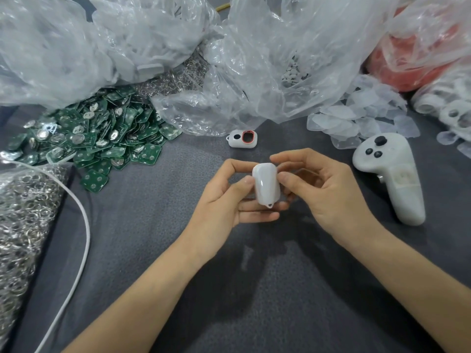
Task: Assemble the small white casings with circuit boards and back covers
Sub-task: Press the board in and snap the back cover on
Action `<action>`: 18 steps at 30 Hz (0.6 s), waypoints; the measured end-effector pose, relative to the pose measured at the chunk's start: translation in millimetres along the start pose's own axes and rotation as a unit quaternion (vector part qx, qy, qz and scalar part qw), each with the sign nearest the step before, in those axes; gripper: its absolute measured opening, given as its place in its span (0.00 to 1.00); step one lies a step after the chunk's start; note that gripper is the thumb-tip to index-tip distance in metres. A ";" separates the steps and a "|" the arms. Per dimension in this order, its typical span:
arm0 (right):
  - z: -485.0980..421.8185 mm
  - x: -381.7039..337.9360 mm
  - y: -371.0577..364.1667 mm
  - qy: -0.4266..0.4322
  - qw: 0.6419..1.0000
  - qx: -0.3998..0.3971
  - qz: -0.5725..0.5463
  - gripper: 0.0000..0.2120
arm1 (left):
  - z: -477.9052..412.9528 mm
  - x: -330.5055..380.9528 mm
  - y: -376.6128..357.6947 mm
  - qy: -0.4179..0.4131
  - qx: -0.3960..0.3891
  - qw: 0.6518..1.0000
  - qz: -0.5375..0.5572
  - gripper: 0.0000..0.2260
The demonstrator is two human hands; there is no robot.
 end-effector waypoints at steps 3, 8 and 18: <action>1.2 1.0 0.7 0.047 0.997 0.008 0.058 0.14 | 0.0 -1.0 -1.5 -0.011 -0.003 1.000 -0.008 0.08; 3.9 -0.8 -1.2 0.073 0.992 0.004 0.102 0.14 | -0.8 -2.2 -1.0 -0.014 0.007 1.000 -0.018 0.07; 9.0 -8.9 -10.7 0.145 0.975 -0.046 0.164 0.18 | -2.7 -4.0 -5.7 -0.023 0.028 0.999 -0.040 0.12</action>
Point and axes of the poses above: each hand's wrist, its own z-axis away from the middle knuckle, its own y-axis out of the back of the hand, x = y × z, the point moved 1 cm from there along -z, towards the middle knuckle, and after that the axes turned 13 degrees about -z, right-handed, at the moved point
